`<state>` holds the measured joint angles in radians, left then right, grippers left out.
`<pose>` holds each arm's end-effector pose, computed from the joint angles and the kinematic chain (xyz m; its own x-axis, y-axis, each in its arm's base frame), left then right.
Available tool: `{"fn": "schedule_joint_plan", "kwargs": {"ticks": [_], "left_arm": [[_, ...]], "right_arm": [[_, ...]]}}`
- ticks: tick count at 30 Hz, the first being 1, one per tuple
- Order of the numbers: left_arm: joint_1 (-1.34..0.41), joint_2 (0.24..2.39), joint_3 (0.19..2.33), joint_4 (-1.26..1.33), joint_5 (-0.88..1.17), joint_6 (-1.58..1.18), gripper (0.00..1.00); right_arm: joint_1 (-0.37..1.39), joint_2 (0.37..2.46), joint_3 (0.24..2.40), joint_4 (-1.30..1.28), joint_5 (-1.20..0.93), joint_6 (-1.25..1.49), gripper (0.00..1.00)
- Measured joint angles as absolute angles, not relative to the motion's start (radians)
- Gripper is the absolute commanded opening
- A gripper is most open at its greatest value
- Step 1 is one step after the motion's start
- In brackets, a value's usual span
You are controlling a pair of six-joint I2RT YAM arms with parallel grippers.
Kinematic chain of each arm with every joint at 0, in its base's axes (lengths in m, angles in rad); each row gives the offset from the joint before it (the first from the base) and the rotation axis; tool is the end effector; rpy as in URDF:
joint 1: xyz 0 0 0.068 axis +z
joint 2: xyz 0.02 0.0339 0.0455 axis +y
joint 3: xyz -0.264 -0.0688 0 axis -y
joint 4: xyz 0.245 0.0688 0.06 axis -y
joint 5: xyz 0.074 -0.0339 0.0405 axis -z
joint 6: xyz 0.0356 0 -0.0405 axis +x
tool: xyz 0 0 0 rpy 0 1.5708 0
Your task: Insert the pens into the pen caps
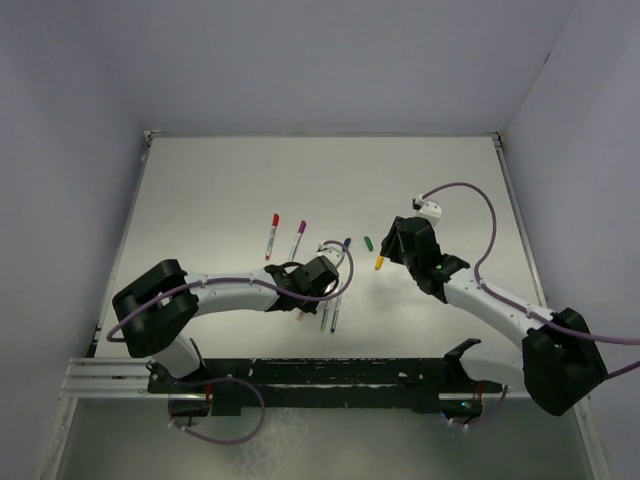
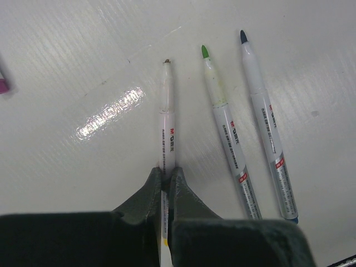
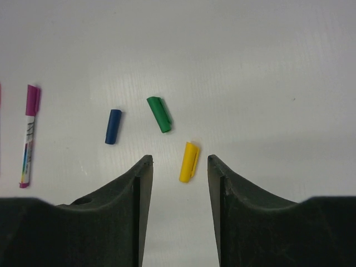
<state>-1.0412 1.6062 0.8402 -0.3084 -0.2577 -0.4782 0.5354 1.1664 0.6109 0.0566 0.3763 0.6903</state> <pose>0.1590 -0.2536 0.1554 -0.7502 0.4007 -0.5260 0.4820 0.8759 -0.0202 0.2217 0.1163 0.2267 -0.4427 0.4260 -0.7890 0.1102 0.8991 0.4236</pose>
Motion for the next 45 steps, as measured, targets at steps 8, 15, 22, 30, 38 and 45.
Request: {"fn": "schedule_joint_plan", "kwargs": {"ticks": [8, 15, 22, 30, 38, 45], "left_arm": [[-1.041, 1.591, 0.839, -0.330, -0.240, -0.477, 0.00], [-1.041, 1.521, 0.834, -0.385, -0.251, -0.474, 0.00], [-1.041, 1.375, 0.833, -0.409, -0.297, -0.468, 0.00], [-1.041, 1.277, 0.826, -0.413, -0.337, -0.466, 0.00], [-1.041, 1.271, 0.816, -0.412, -0.348, -0.461, 0.00], [-1.041, 1.267, 0.807, -0.412, -0.354, -0.461, 0.00]], "right_arm": [[0.535, 1.310, 0.654, 0.020, 0.375, 0.681, 0.53], [0.535, 1.438, 0.717, -0.014, 0.375, 0.667, 0.49], [0.535, 1.520, 0.743, -0.031, 0.374, 0.662, 0.48], [0.535, 1.573, 0.765, -0.042, 0.375, 0.660, 0.42], [0.536, 1.600, 0.792, -0.048, 0.376, 0.656, 0.41], [0.549, 1.599, 0.793, -0.056, 0.380, 0.660, 0.40]]}}
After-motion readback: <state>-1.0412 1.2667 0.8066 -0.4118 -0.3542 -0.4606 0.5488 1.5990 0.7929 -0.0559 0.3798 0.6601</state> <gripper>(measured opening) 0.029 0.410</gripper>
